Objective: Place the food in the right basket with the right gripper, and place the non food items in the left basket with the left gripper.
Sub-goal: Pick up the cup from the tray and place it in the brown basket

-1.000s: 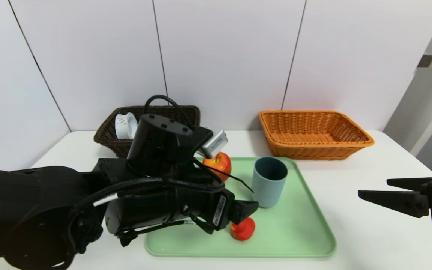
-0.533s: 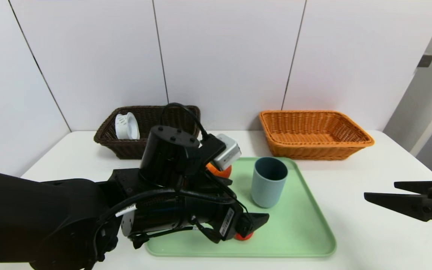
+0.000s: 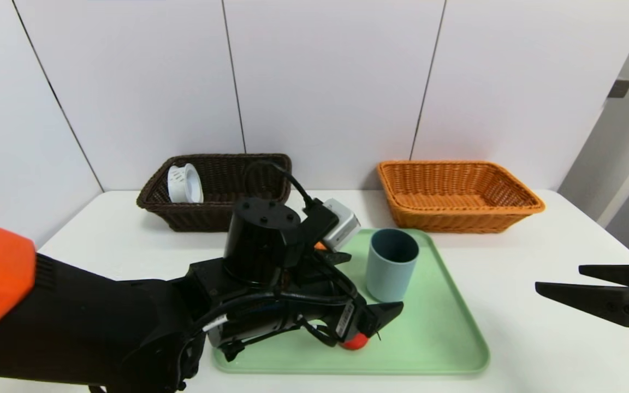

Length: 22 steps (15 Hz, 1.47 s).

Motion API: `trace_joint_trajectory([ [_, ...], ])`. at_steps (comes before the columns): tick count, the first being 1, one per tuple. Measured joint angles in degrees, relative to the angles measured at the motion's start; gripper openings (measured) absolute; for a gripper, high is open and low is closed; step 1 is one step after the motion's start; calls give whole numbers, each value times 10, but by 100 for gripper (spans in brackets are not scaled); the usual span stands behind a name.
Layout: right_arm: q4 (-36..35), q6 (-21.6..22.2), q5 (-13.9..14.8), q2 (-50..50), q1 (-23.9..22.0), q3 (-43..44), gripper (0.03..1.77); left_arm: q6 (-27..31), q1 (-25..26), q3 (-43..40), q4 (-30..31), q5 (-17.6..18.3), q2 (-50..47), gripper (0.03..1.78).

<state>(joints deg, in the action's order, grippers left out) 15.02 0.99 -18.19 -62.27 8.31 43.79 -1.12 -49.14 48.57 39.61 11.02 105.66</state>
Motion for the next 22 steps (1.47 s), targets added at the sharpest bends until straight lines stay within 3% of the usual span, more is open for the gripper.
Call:
trace_joint_trajectory([
  [6,-1,0,1,2,0,-7,170,1,0,40,42,0,68,169],
  [21,-1,1,5,2,-2,-7,170,0,1,185,25,5,189,169],
  [22,-1,1,5,2,-2,-7,170,0,2,187,24,5,190,160],
])
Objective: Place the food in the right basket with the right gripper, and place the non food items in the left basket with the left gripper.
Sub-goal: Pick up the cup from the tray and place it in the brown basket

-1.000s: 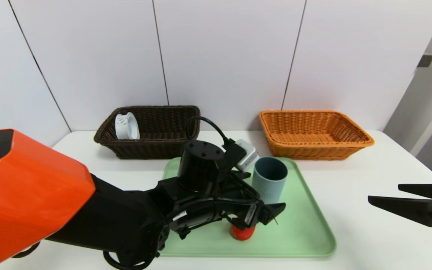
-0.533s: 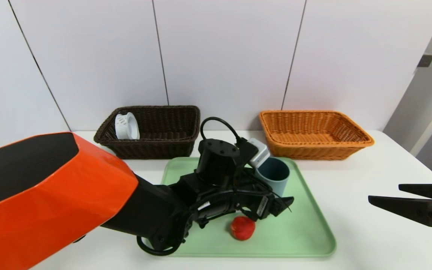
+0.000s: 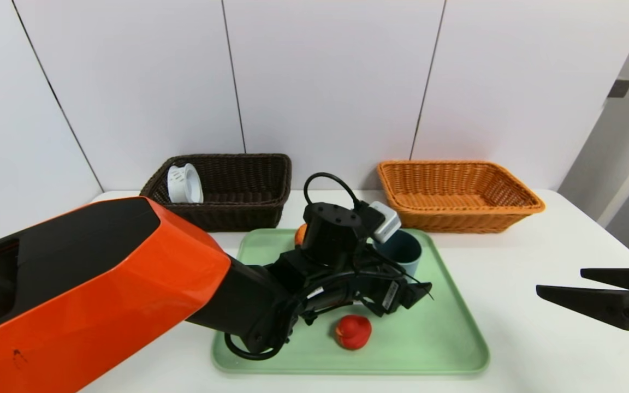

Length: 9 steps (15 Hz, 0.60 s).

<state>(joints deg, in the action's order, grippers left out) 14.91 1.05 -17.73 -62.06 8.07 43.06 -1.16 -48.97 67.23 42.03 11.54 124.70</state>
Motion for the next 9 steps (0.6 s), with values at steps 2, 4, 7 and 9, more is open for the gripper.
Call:
trace_joint_trajectory([
  [2,0,0,0,0,0,0,170,-1,2,4,0,-1,0,126],
  [4,0,0,-1,1,0,0,170,-1,2,5,0,-1,0,117],
  [7,1,0,0,7,0,0,170,-2,2,6,0,-1,-4,116],
  [9,2,0,0,10,0,0,170,-2,1,5,-1,-2,-14,115],
])
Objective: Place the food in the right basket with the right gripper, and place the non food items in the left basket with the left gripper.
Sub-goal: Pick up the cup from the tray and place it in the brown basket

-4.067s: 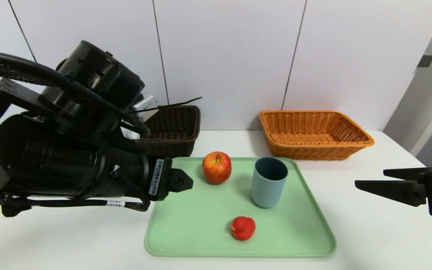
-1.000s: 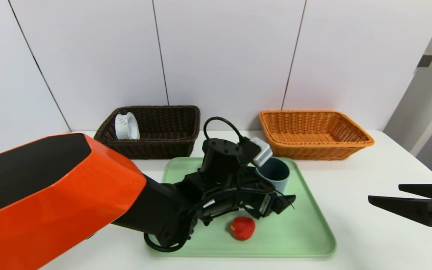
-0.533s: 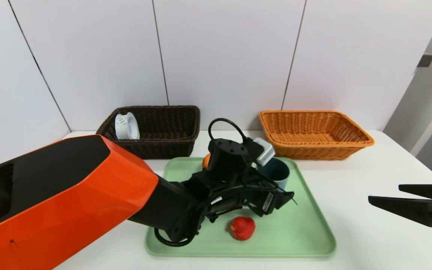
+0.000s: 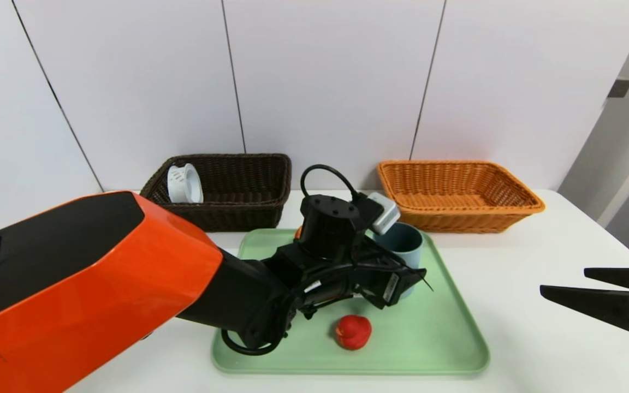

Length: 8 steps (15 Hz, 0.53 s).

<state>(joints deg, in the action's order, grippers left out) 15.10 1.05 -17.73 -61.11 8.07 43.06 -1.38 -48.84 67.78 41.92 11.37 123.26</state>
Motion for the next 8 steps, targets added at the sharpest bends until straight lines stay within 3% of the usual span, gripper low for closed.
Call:
trace_joint_trajectory([
  [4,0,0,-1,2,-8,0,170,2,10,8,-54,-2,-68,115],
  [8,-1,-1,-2,5,-10,0,170,3,79,79,-183,-2,-146,115],
])
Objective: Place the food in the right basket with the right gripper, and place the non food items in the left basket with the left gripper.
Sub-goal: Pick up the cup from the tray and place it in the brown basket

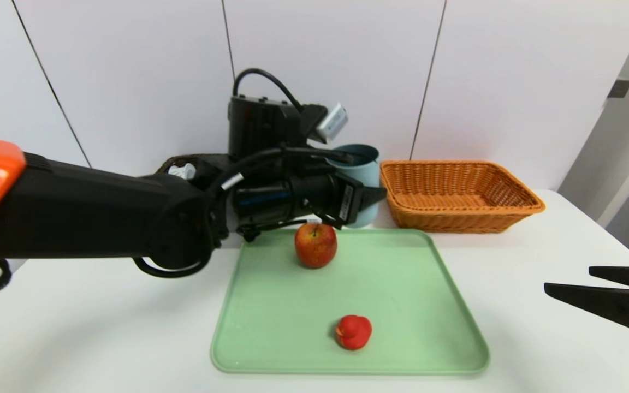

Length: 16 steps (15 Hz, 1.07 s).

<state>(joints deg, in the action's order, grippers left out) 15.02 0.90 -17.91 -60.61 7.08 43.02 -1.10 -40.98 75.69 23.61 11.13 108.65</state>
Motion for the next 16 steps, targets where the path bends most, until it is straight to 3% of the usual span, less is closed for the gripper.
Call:
trace_joint_trajectory([
  [4,-2,0,-1,1,0,-6,170,2,100,55,-66,2,-24,115],
  [9,-2,1,0,1,0,-9,170,1,233,99,-74,3,13,115],
  [16,-3,0,1,-7,0,-7,170,16,290,113,-133,4,44,115],
])
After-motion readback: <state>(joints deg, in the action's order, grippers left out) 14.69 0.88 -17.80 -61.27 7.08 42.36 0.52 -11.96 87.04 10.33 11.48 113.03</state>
